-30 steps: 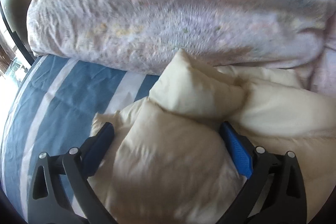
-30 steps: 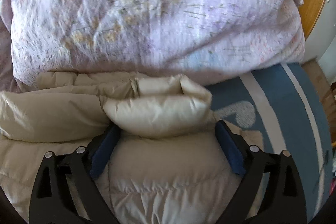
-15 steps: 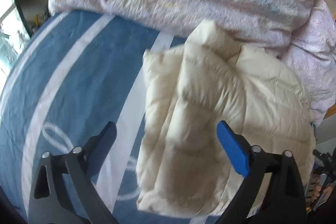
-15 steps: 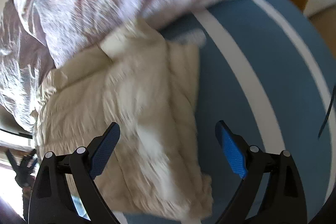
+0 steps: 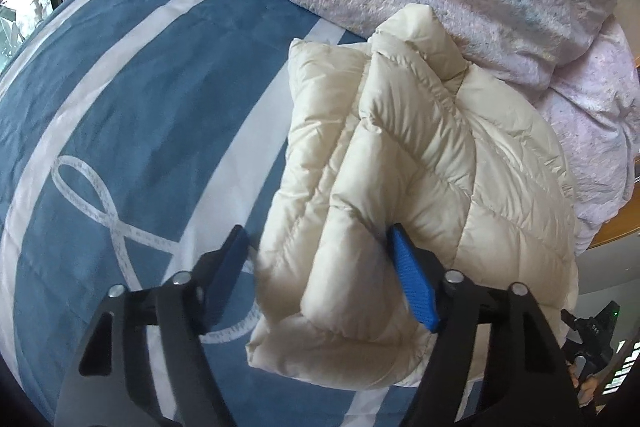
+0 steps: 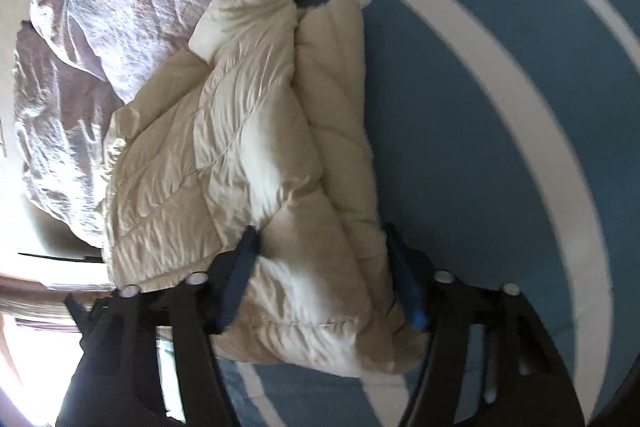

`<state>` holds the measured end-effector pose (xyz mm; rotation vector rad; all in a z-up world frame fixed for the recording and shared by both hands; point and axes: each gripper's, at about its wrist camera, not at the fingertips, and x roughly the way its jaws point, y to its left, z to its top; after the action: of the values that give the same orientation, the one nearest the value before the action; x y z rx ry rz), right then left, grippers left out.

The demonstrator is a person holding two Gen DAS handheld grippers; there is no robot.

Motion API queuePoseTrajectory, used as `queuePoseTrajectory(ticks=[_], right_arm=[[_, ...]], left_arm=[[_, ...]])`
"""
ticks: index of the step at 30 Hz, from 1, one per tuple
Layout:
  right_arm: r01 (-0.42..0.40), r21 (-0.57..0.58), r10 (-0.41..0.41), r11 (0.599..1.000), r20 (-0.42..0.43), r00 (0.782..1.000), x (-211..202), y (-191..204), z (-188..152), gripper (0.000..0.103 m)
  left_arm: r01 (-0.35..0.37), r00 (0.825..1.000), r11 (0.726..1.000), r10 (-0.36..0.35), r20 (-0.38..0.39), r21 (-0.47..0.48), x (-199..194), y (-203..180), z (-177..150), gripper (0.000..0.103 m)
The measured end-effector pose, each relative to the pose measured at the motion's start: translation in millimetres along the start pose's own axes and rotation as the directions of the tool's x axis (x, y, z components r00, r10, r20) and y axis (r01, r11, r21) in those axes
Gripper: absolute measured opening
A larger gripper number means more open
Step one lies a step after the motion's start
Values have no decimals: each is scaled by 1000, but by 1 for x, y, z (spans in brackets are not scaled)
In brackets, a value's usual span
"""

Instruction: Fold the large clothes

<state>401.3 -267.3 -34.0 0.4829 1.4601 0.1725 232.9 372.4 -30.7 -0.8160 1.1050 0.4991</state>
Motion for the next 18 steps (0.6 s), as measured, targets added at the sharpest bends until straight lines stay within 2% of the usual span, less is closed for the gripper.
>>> queuePoseTrajectory(ticks=[4, 6, 8, 9, 11, 18], right_arm=[[-28, 64, 27, 998, 14, 1000, 1, 2, -7, 41], [-47, 119, 43, 992, 36, 998, 0, 2, -9, 32], [-35, 135, 28, 990, 58, 998, -1, 10, -13, 22], [-24, 136, 15, 990, 68, 998, -3, 15, -15, 20], [-11, 135, 0, 991, 83, 997, -6, 24, -17, 15], [-34, 89, 23, 995, 122, 992, -26, 51, -42, 14]], left_arm=[[45, 999, 999, -45, 5, -21, -9, -16, -9, 47], [57, 998, 998, -57, 15, -22, -17, -22, -7, 34], [68, 997, 998, -67, 24, -19, -20, -27, -5, 24], [69, 997, 997, -69, 27, -14, -24, -30, -4, 20], [65, 997, 998, -65, 34, 6, -33, -34, -2, 16], [68, 996, 997, -70, 64, 29, -71, -28, -7, 15]])
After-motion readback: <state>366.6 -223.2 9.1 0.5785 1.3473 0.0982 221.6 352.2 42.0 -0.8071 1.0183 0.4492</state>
